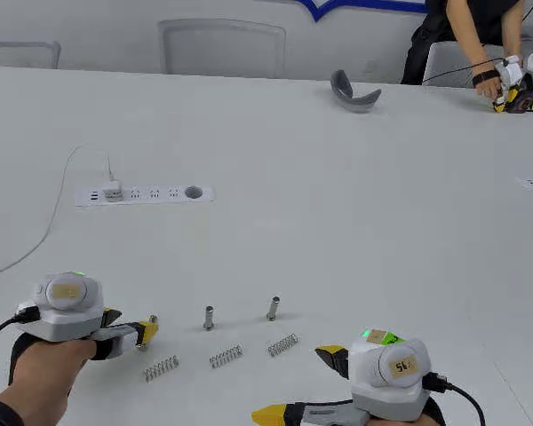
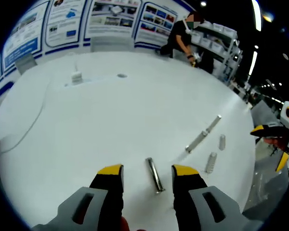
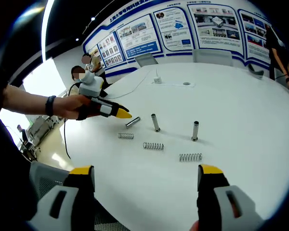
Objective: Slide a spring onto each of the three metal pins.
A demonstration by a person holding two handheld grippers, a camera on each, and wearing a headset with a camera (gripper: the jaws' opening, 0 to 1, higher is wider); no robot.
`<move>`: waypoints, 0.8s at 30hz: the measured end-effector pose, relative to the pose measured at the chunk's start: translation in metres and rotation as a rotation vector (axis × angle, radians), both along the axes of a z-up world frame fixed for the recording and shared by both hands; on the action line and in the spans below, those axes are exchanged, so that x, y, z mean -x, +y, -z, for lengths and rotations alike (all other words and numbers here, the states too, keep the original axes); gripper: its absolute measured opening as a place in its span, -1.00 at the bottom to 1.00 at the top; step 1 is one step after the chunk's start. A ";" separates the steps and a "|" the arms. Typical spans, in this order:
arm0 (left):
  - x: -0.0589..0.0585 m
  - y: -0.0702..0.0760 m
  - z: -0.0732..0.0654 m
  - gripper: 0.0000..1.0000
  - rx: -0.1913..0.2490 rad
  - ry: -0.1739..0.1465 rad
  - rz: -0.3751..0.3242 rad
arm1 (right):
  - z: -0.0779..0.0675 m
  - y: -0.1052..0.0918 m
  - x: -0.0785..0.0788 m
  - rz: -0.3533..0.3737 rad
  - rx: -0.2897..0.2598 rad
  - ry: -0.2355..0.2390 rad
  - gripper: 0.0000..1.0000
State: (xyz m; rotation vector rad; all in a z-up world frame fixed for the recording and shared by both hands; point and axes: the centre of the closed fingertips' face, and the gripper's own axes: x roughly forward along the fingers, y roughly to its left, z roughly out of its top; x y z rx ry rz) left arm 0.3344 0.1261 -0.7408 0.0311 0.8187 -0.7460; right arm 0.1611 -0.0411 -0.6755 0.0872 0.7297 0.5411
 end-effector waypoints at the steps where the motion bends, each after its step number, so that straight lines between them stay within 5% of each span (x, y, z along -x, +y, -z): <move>1: -0.001 -0.001 0.002 -0.23 -0.001 0.002 -0.001 | 0.000 0.000 0.000 -0.001 0.000 0.001 0.79; 12: -0.004 -0.011 0.018 -0.52 -0.023 0.025 -0.004 | 0.002 -0.002 0.002 0.010 -0.005 0.013 0.77; 18: -0.006 -0.005 0.025 -0.60 -0.104 0.004 0.021 | 0.003 -0.001 0.003 0.008 -0.007 0.019 0.76; 24: -0.011 -0.001 0.025 -0.70 -0.138 -0.007 0.032 | 0.003 -0.001 0.002 0.007 -0.008 0.021 0.76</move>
